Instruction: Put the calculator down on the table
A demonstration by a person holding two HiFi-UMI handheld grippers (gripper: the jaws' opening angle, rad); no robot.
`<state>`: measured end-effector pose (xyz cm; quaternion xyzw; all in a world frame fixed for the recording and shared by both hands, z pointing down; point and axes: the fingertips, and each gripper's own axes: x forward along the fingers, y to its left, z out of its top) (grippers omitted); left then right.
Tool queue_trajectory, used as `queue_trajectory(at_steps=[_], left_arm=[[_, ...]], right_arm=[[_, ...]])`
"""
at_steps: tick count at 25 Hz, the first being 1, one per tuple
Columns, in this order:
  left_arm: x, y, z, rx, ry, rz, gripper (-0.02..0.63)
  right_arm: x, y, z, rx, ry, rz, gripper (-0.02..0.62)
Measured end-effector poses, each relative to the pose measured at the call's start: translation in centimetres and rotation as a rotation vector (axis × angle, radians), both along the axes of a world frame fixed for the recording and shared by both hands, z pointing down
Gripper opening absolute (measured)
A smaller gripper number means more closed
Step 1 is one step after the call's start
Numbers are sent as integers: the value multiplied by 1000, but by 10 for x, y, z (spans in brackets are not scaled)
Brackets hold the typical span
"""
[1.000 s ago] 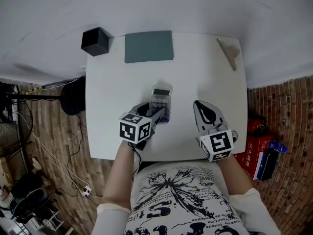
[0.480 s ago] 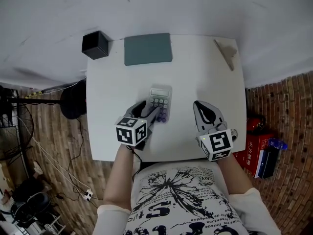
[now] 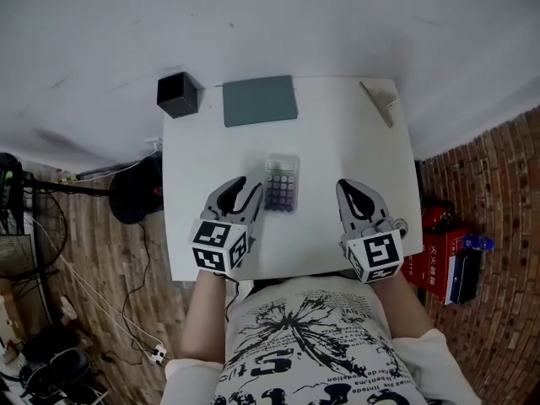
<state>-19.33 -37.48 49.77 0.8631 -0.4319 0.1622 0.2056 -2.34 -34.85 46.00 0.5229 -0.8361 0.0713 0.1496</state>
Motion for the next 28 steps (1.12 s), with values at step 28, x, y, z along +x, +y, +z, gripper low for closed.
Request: queue_trajectory(at_steps=[28], left_arm=[[-39,72,-151,453,-78,79,14]], right_arm=[[-34,47,-95,204,-26,-29,14]])
